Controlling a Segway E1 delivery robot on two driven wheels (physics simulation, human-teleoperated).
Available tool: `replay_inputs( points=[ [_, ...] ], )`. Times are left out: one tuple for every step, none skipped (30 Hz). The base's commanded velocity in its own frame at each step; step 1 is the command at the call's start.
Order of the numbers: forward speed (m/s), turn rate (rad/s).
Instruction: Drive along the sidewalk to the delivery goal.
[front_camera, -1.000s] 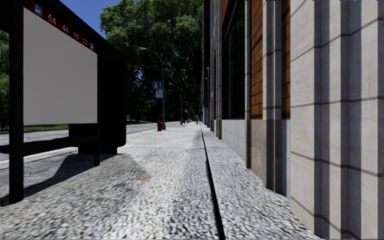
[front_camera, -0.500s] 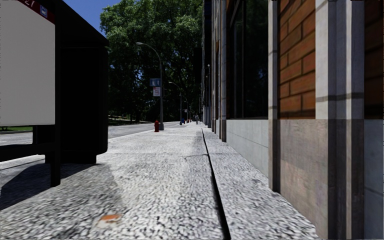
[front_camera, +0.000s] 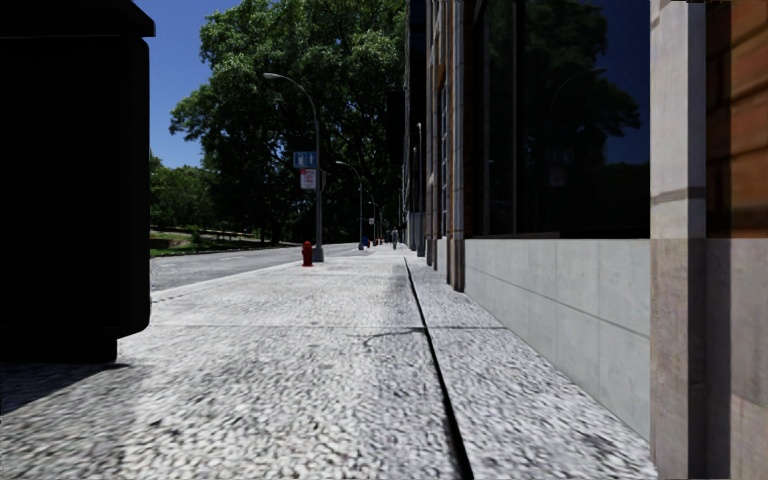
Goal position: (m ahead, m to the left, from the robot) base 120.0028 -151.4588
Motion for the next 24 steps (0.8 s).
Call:
replay_inputs(
  points=[
    [2.00,0.00],
    [2.00,0.00],
    [2.00,0.00],
    [2.00,0.00],
    [2.00,0.00],
    [2.00,0.00],
    [2.00,0.00],
    [2.00,0.00],
    [2.00,0.00],
    [2.00,0.00],
    [2.00,0.00],
    [2.00,0.00],
    [2.00,0.00],
    [2.00,0.00],
    [2.00,0.00],
    [2.00,0.00],
    [2.00,0.00],
    [2.00,0.00],
    [2.00,0.00],
    [2.00,0.00],
    [2.00,0.00],
    [2.00,0.00],
    [2.00,0.00],
    [2.00,0.00]
  ],
)
